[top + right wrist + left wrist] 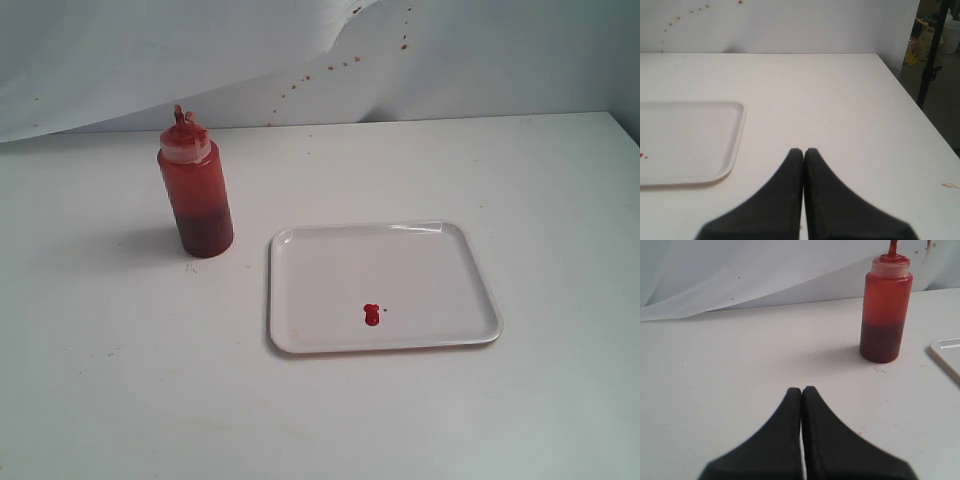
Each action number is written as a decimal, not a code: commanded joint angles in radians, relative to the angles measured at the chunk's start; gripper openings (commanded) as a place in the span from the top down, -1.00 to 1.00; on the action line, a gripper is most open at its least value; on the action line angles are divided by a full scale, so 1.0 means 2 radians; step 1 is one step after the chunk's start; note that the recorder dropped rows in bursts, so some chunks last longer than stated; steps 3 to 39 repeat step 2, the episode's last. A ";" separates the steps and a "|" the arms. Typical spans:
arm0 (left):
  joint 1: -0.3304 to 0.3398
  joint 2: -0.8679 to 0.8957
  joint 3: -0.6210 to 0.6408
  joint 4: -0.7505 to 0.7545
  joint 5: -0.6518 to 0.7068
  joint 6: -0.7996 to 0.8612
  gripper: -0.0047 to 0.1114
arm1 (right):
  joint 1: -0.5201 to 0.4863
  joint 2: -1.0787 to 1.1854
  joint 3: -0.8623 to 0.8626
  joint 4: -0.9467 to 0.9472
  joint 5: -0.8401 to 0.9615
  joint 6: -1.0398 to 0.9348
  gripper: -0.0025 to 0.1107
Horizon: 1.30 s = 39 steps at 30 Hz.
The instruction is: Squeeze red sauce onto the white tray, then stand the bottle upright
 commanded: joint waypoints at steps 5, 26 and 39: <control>0.002 -0.002 0.002 -0.004 -0.007 0.005 0.92 | -0.001 -0.003 0.001 0.002 -0.001 0.001 0.96; 0.002 -0.002 0.002 -0.004 -0.007 0.005 0.92 | -0.001 -0.003 0.001 0.002 -0.001 0.001 0.96; 0.002 -0.002 0.002 -0.004 -0.007 0.005 0.92 | -0.001 -0.003 0.001 0.002 -0.001 0.001 0.96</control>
